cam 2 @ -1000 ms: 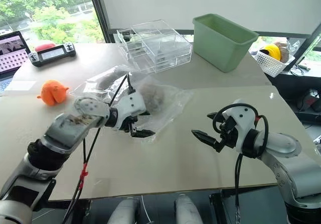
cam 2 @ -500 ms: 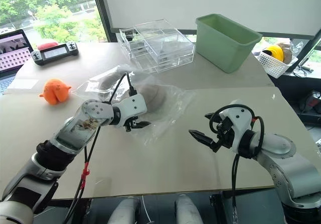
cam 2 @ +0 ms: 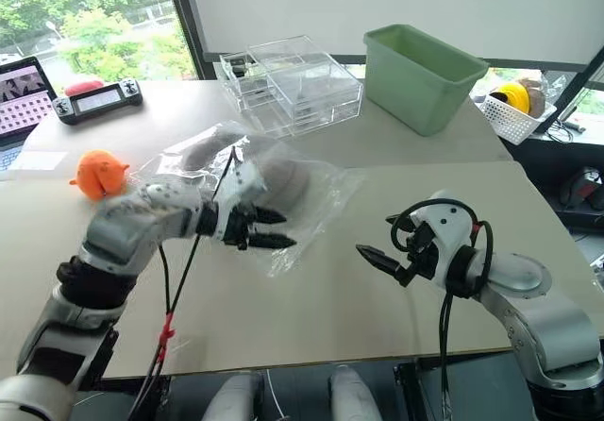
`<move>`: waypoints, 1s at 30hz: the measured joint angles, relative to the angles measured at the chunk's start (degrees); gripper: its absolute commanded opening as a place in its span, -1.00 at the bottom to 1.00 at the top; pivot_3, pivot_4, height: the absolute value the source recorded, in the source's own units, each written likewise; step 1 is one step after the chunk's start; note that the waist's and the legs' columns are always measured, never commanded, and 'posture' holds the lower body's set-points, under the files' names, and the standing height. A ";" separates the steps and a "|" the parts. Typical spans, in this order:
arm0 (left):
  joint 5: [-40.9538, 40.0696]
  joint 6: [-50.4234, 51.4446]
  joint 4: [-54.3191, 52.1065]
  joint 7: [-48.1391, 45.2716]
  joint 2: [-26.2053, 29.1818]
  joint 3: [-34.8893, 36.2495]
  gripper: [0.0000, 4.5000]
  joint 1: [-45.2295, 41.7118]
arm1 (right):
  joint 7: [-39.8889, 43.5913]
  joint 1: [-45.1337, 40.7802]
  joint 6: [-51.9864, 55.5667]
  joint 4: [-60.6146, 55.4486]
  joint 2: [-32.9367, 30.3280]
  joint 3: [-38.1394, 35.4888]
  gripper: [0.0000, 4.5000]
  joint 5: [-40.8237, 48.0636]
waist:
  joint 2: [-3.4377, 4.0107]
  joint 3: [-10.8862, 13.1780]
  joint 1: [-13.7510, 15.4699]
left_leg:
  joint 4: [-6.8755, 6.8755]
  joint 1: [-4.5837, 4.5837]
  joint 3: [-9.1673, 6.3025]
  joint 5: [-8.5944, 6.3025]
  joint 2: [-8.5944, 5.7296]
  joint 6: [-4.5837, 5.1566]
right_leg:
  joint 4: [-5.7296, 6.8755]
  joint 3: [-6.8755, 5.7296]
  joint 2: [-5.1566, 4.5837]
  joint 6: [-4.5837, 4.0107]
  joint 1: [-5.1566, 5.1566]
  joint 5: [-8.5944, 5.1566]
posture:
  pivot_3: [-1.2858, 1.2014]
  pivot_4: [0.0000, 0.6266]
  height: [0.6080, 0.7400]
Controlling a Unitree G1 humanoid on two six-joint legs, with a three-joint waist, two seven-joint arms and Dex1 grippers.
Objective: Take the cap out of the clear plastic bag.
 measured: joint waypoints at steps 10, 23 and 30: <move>1.49 -2.20 -2.24 3.59 -1.52 -3.68 0.99 0.12 | -0.52 0.77 0.01 -0.51 -0.31 -0.07 1.00 0.10 | 0.00 0.00 -0.07 | -0.01 0.02 0.00 0.00 0.00 0.00 | -0.04 0.01 0.00 0.00 0.02 0.00 | 0.03 -0.52 0.92; 17.93 -12.53 -0.70 9.69 2.44 -12.53 0.99 2.01 | -1.15 2.26 0.07 -1.59 -0.56 -1.12 1.00 1.10 | 0.00 0.00 0.00 | -0.01 0.02 0.00 0.00 0.00 0.00 | -0.04 0.01 0.00 0.00 0.02 0.00 | 0.03 -0.52 0.92; 18.91 -12.53 -0.70 9.70 1.94 -12.52 0.99 2.32 | -1.27 2.41 0.07 -1.89 -0.56 -1.13 1.00 1.24 | 0.00 0.00 -0.06 | -0.01 0.02 0.00 0.00 0.00 0.00 | -0.04 0.01 0.00 0.00 0.02 0.00 | 0.03 -0.52 0.92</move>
